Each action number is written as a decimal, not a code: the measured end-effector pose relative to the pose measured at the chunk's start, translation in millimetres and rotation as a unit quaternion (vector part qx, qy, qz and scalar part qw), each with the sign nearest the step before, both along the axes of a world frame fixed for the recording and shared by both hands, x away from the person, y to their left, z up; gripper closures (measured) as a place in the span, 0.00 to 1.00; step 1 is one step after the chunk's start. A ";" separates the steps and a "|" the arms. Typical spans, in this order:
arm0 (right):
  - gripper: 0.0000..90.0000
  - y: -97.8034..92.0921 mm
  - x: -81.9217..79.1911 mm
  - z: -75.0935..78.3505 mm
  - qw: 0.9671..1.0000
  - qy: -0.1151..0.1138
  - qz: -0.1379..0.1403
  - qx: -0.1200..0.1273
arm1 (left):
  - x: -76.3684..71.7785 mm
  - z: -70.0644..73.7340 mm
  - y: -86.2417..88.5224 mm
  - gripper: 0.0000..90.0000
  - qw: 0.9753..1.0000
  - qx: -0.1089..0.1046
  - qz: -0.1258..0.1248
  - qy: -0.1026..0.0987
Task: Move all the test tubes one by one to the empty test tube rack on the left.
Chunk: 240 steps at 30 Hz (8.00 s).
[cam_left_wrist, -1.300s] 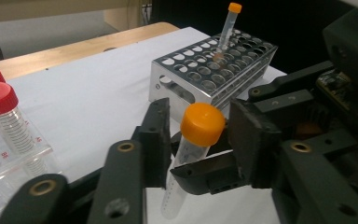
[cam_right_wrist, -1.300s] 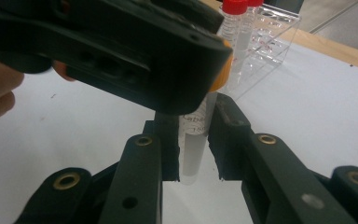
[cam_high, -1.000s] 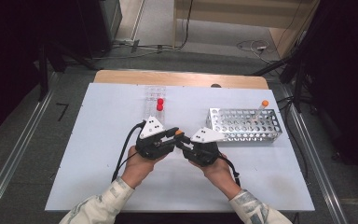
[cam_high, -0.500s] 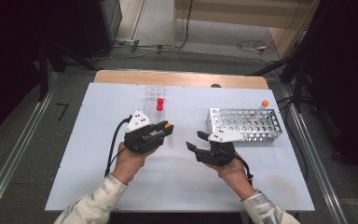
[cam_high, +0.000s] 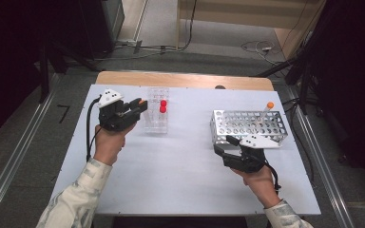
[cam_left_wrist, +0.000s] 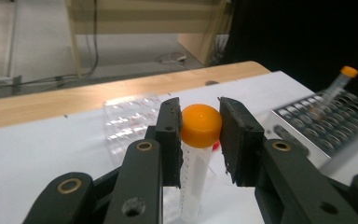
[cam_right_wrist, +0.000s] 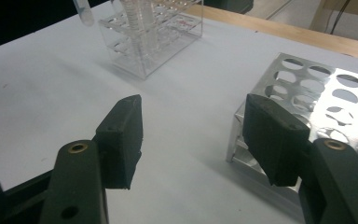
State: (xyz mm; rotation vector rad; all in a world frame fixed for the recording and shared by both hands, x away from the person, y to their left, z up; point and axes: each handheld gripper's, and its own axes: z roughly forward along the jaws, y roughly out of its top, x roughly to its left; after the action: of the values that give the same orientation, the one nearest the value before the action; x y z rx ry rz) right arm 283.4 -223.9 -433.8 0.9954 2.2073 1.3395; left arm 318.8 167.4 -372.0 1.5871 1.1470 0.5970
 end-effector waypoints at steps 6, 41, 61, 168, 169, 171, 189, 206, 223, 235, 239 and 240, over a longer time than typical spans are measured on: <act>0.40 -8.3 -1.0 1.5 1.000 -0.001 -0.012 0.003 | 26.5 5.7 -3.5 0.78 0.999 0.028 0.024 -0.010; 0.41 -23.8 4.4 1.6 0.999 -0.005 -0.039 0.010 | 39.1 -38.6 -12.7 0.62 0.998 0.025 0.044 0.031; 0.44 -88.7 61.8 3.0 0.967 -0.021 -0.252 -0.017 | -11.0 -44.7 -12.6 0.27 0.999 0.011 0.034 0.028; 0.37 93.0 10.7 0.1 0.997 0.021 0.066 -0.029 | -33.3 -21.9 -45.3 0.78 0.997 -0.001 -0.080 0.003; 0.37 87.4 10.4 -0.4 0.997 0.022 0.063 -0.030 | -32.0 -20.5 -42.6 0.78 0.997 -0.004 -0.076 0.002; 0.36 76.4 9.2 -1.3 0.998 0.025 0.053 -0.029 | -29.4 -17.9 -37.8 0.78 0.998 -0.008 -0.066 0.000; 0.35 19.9 1.4 4.7 1.000 0.023 0.009 -0.010 | 10.3 -5.8 -10.4 0.78 1.000 0.003 0.016 -0.004; 0.36 17.0 1.3 5.3 1.000 0.023 0.005 -0.007 | 25.2 -21.9 -16.7 0.77 0.999 0.031 0.037 -0.010; 0.36 16.7 1.4 3.6 1.000 0.024 0.005 -0.008 | 21.8 -45.9 -23.0 0.69 0.998 0.047 0.036 0.002; 0.36 8.7 4.7 0.9 1.000 0.023 -0.013 -0.010 | -2.8 -48.6 -17.9 0.37 0.999 0.027 0.031 0.022; 0.36 1.2 7.0 -1.6 0.999 0.021 -0.027 -0.010 | -17.0 -52.8 -18.4 0.22 0.998 0.038 0.029 0.029; 0.36 -1.1 7.5 -2.3 0.999 0.022 -0.031 -0.010 | -20.3 -54.0 -18.3 0.20 0.998 0.039 0.028 0.031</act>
State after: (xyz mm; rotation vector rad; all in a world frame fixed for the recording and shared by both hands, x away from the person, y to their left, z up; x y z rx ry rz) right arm 291.0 -225.0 -436.1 1.0868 2.1980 1.2773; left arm 298.5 149.1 -426.0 1.6533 1.2303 0.6399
